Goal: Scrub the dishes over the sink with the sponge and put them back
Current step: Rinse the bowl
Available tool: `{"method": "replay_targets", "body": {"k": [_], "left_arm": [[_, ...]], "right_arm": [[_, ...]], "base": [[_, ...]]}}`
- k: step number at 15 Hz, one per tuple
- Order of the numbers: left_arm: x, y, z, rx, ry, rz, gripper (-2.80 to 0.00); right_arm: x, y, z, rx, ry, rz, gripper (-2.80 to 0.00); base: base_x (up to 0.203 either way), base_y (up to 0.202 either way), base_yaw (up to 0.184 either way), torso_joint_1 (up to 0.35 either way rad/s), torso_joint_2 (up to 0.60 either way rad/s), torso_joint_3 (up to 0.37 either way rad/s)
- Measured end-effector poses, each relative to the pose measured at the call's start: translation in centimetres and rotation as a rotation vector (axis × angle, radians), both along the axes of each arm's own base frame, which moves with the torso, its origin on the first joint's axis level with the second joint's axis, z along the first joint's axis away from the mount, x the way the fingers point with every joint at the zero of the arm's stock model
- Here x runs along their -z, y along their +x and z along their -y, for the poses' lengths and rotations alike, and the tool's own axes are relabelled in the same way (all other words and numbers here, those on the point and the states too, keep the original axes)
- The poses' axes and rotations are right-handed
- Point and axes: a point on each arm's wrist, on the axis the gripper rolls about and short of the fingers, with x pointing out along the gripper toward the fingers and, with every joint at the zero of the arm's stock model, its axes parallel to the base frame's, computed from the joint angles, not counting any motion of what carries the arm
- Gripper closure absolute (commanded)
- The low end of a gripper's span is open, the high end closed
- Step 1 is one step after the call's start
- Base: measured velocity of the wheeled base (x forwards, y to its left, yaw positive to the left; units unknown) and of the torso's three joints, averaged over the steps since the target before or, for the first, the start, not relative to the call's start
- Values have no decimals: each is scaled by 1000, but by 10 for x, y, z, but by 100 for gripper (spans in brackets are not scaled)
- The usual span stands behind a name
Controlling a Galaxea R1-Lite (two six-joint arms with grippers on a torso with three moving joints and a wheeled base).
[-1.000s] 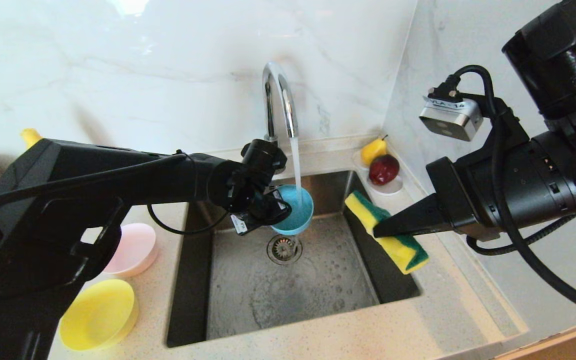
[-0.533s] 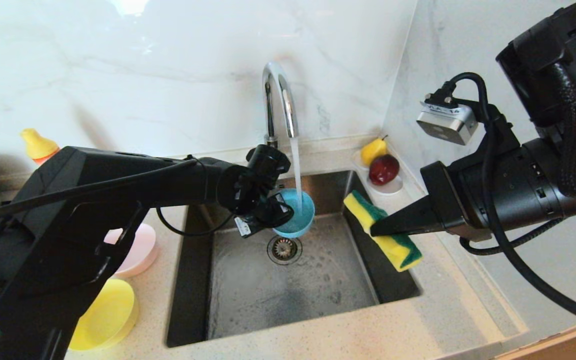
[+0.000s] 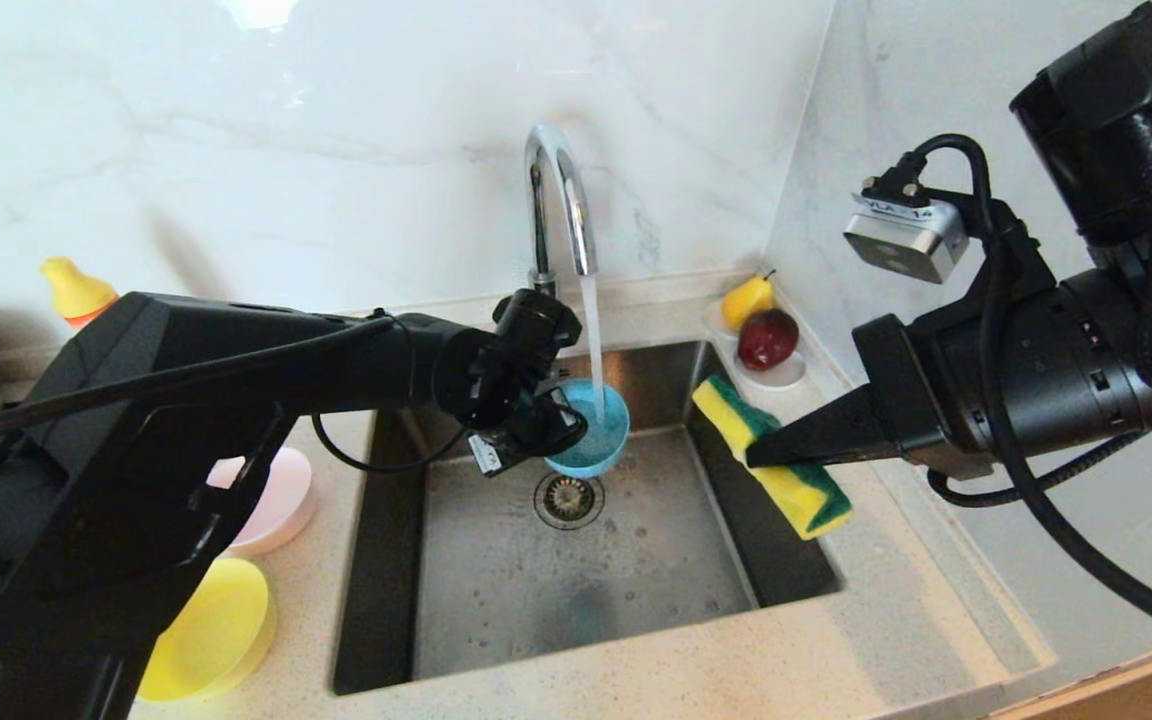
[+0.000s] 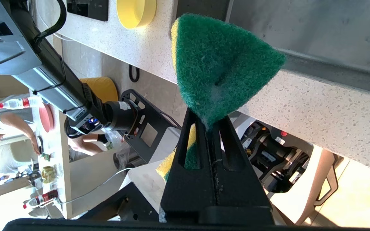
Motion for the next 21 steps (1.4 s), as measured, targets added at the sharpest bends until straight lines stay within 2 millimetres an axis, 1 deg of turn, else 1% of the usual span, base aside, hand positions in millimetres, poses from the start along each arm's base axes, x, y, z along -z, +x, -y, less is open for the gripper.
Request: {"method": "replay_targets", "body": {"k": [5, 8, 11, 14, 17, 19, 21], "left_arm": [[-2, 0, 0, -5, -7, 3, 0], [-2, -1, 0, -5, -5, 0, 0], [-1, -9, -6, -3, 27, -42, 0], [-6, -25, -18, 8, 93, -60, 0], [-9, -53, -38, 46, 260, -72, 0], [-22, -72, -51, 52, 304, -30, 0], [-37, -86, -63, 36, 282, 62, 0]], "right_arm": [[-3, 0, 5, 14, 5, 11, 0], [-1, 0, 7, 19, 0, 5, 0], [2, 0, 7, 20, -8, -4, 0], [6, -1, 8, 20, -16, -16, 0], [7, 0, 8, 21, -18, -20, 0], [8, 0, 7, 21, -20, -23, 0], [8, 0, 7, 23, -21, -25, 0]], "base": [[0, 0, 0, 0, 0, 0], [0, 0, 0, 0, 0, 0], [0, 0, 0, 0, 0, 0], [0, 0, 0, 0, 0, 0], [0, 0, 0, 0, 0, 0], [0, 0, 0, 0, 0, 0], [0, 0, 0, 0, 0, 0]]}}
